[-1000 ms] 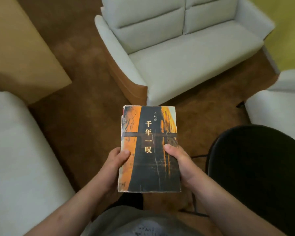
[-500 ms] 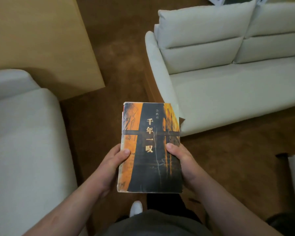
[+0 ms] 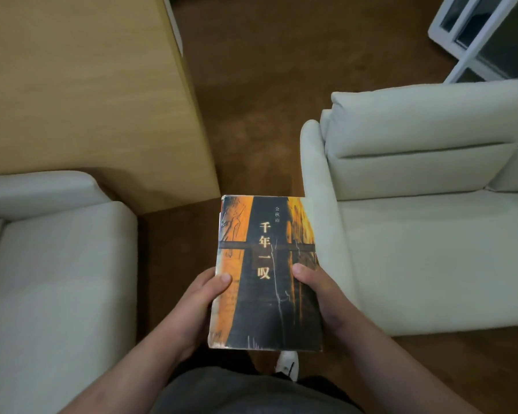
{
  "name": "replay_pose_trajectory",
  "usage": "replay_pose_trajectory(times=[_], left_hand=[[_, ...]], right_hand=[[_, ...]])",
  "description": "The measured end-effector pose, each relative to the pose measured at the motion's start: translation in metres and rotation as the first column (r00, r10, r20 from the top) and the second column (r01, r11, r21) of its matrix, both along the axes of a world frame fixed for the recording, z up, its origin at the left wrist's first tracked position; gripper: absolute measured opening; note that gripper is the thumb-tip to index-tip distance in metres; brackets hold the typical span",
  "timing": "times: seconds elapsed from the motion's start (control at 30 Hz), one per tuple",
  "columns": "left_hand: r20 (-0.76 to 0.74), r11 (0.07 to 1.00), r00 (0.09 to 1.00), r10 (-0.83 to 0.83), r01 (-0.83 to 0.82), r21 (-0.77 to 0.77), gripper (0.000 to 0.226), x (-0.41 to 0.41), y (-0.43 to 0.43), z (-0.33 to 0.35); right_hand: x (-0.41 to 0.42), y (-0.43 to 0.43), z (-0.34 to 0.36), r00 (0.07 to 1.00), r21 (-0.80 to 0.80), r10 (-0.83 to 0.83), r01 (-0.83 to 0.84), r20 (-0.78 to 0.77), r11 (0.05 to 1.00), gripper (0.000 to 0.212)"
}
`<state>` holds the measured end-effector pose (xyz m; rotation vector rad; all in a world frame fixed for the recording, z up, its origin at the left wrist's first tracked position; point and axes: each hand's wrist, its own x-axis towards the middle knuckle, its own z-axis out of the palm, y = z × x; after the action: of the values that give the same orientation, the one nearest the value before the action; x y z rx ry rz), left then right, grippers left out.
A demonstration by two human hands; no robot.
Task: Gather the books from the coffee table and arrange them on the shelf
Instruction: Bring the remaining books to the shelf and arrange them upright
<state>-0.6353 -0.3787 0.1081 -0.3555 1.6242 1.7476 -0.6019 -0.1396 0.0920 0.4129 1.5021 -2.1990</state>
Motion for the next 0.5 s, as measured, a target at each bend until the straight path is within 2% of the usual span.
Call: replay_pose_trajectory(times=[0.1, 0.2, 0.3, 0.4, 0.5], left_hand=[[-0.007, 1.000, 1.000, 0.024, -0.024, -0.004, 0.105, -0.047, 0.002, 0.009], [-0.009, 0.999, 0.999, 0.033, -0.032, 0.008, 0.103, -0.103, 0.002, 0.014], [-0.014, 0.999, 1.000, 0.028, -0.027, 0.022, 0.119, -0.169, -0.002, 0.012], [0.055, 0.997, 0.997, 0.054, -0.057, 0.044, 0.121, -0.244, -0.007, 0.008], [0.093, 0.996, 0.995, 0.024, -0.032, 0.087, 0.121, -0.308, -0.005, 0.011]], right_hand=[[-0.055, 0.000, 0.002, 0.998, -0.005, 0.057, -0.057, 0.027, 0.998, 0.077], [-0.117, -0.002, -0.003, 0.996, 0.022, 0.048, -0.050, 0.075, 0.999, 0.075], [-0.190, -0.009, -0.008, 0.995, 0.029, 0.053, -0.055, 0.081, 0.998, 0.099], [-0.261, -0.010, -0.008, 0.994, 0.003, 0.022, -0.023, 0.102, 1.000, 0.096], [-0.321, -0.008, -0.004, 0.990, 0.028, -0.003, -0.001, 0.142, 1.000, 0.107]])
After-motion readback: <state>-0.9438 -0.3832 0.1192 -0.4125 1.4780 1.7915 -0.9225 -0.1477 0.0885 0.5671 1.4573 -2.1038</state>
